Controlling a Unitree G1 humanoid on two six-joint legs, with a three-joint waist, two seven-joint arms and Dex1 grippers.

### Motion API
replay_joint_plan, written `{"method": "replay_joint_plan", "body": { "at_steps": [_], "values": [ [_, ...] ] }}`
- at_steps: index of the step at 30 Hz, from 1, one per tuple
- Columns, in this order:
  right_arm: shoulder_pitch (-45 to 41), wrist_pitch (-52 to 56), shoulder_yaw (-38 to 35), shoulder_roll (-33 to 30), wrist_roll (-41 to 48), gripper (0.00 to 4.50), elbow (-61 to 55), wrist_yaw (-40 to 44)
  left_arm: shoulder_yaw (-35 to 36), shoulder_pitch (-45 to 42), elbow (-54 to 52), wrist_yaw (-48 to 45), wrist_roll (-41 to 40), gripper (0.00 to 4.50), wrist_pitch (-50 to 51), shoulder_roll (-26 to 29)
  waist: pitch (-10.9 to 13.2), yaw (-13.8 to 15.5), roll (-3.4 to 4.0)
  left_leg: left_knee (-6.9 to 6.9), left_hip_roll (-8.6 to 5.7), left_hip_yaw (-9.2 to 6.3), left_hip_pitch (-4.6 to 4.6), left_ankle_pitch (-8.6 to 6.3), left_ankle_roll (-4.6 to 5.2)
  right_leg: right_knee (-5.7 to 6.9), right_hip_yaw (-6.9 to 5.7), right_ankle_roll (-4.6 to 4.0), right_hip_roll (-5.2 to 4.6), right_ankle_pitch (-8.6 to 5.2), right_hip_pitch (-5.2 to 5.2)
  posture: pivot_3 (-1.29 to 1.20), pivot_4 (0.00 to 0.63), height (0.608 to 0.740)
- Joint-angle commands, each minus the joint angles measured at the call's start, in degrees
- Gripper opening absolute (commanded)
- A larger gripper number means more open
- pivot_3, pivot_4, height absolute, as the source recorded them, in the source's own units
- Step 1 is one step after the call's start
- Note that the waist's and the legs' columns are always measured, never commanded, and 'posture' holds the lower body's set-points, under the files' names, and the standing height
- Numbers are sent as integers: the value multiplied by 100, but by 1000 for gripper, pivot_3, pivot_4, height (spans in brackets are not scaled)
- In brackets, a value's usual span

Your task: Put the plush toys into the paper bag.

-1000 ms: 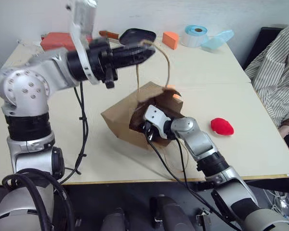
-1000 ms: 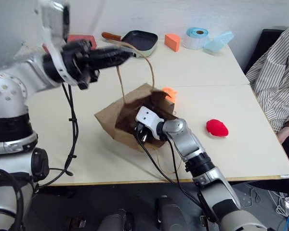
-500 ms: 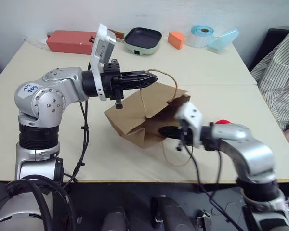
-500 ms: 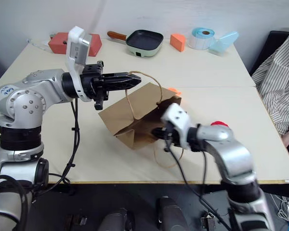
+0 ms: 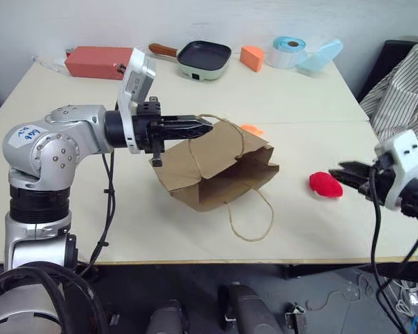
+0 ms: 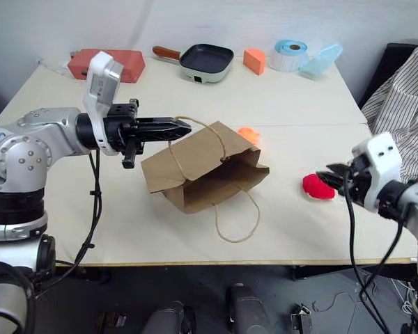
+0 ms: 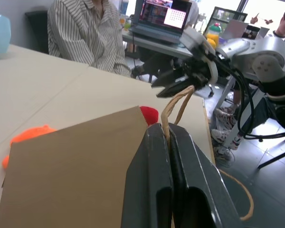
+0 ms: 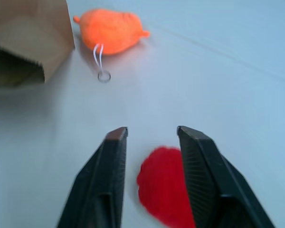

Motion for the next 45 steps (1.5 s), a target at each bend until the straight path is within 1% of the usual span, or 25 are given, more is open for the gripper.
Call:
{"method": "replay_joint_plan", "body": {
  "at_steps": [1,5,8,12,13,16,19,22,28,30,32,34,35,37,39,40,42,45],
  "values": [
    [-910,-679,821,368,-232,3094,747,-325,267,159,-255,-128,-61,0,49,298,2,-29,3,2,0,1,2,1,-2,5,1,0,1,0,-2,0,150,740],
    [-2134,-1677,1728,1031,-741,4451,2794,-415,474,278,-361,-78,-147,0,121,472,5,-53,1,4,-2,-1,-3,3,1,5,1,-1,-2,-1,-5,0,150,740],
    [-2867,-2477,2221,1350,-1175,4483,4372,-338,526,223,-333,43,-124,0,98,439,5,-46,2,1,-3,-1,-13,4,4,-4,0,-1,-3,-1,-11,0,150,740],
    [-3906,-3165,2479,1867,-1467,4483,6452,-266,542,166,-381,167,-129,0,132,381,6,-66,3,-2,-3,-1,-22,3,11,-9,-3,-1,-6,0,-15,0,150,740],
    [-4120,-3376,2570,1970,-1632,4483,6982,-365,563,180,-441,208,-163,0,160,370,6,-93,3,0,-2,-1,-22,3,12,-6,-4,-1,-6,0,-14,0,150,740],
    [-4526,-3768,2619,2172,-1854,4483,8062,-484,614,234,-576,306,-230,0,205,349,6,-119,3,-1,-2,-1,-22,3,12,13,-4,-1,-6,0,-15,0,150,740],
    [-4710,-3897,2477,2339,-1824,4483,8637,-414,677,305,-693,406,-295,0,239,345,6,-124,3,-2,-2,-2,-22,3,12,16,-5,-1,-7,0,-14,0,150,740],
    [-4778,-4091,2370,2396,-1830,3911,8862,-467,708,330,-730,465,-324,0,260,339,6,-145,3,1,-1,-1,-18,3,12,23,-3,-1,-7,0,-14,0,150,740],
    [-4808,-4263,2037,2362,-1716,1908,8816,-518,687,310,-688,506,-303,0,237,273,6,-130,3,4,-2,-1,-19,3,11,25,-3,-1,-8,0,-13,0,150,740],
    [-4712,-4237,1974,2158,-1704,1211,8539,-411,642,239,-622,516,-301,0,218,177,7,-124,5,3,-2,-1,-19,3,11,24,-3,-1,-8,0,-13,0,150,740],
    [-4503,-4111,1931,1857,-1672,612,7992,-258,594,156,-544,533,-275,0,193,72,7,-109,6,2,-2,-2,-20,3,11,23,-5,-1,-8,0,-13,0,150,740],
    [-4100,-3881,1891,1502,-1638,146,7039,-133,611,40,-408,599,-294,0,225,-72,7,-67,6,2,-2,-4,-25,3,12,21,-5,-1,-8,0,-13,0,150,740],
    [-3933,-3753,1874,1401,-1608,35,6654,-111,630,8,-377,628,-312,0,253,-116,7,-41,6,3,-2,-11,-31,3,12,17,-6,-1,-8,0,-14,0,150,740],
    [-3152,-2821,1529,931,-1183,29,4771,11,663,-152,-191,763,-361,0,326,-327,7,30,6,1,-2,-14,-36,1,13,10,-7,-1,-8,-1,-15,0,150,740],
    [-2285,-1690,968,418,-567,28,2821,86,681,-337,37,971,-375,0,388,-603,10,106,12,-4,-1,-18,-41,1,12,7,-9,2,-7,-2,-17,0,150,740],
    [-1930,-1190,670,226,-248,28,2088,86,685,-412,132,1066,-356,0,403,-726,13,158,18,-4,-2,-24,-46,0,11,7,-12,6,-7,-4,-19,0,150,740],
    [-1407,-394,135,-34,359,28,1051,86,680,-522,269,1182,-325,0,412,-892,16,173,24,-2,-2,-27,-52,-2,9,8,-11,8,-6,-6,-24,0,150,740],
    [-630,968,-1096,-454,1886,28,-407,414,582,-718,572,1294,-226,0,331,-1215,17,197,24,0,-1,-25,-46,-2,6,13,-9,8,-4,-5,-23,0,150,740]
  ]
}}
